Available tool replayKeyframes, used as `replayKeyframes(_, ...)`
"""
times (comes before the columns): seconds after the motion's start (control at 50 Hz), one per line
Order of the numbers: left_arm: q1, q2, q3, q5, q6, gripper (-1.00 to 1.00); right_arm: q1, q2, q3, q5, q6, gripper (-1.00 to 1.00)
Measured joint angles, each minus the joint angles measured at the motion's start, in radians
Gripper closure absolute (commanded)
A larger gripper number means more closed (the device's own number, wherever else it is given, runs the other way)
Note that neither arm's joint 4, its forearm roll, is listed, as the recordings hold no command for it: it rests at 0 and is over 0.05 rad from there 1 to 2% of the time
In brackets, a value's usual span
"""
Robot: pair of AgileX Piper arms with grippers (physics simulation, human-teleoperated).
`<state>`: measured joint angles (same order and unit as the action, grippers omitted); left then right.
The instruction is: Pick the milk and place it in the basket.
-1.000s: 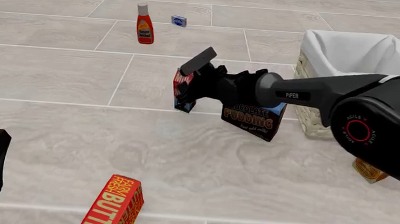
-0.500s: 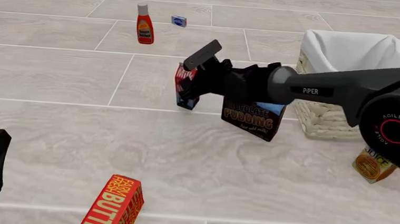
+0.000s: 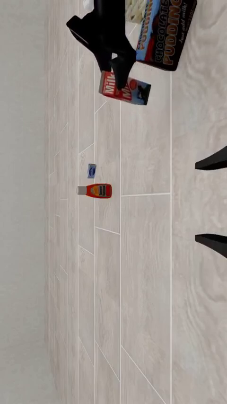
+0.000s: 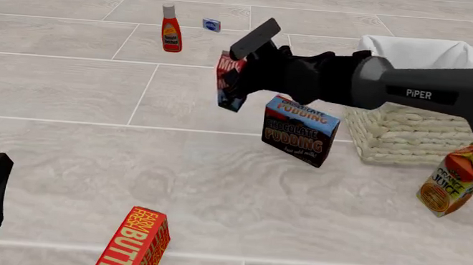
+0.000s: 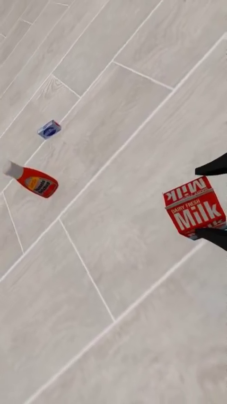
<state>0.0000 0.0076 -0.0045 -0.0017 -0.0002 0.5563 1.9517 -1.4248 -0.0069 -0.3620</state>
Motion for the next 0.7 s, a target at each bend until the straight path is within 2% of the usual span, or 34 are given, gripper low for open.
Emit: replayKeyframes(0.7,0.000,0.000,0.000,0.000,0.000,-1.00,-0.088,-0.245,-0.009,0.154,-0.031,1.00)
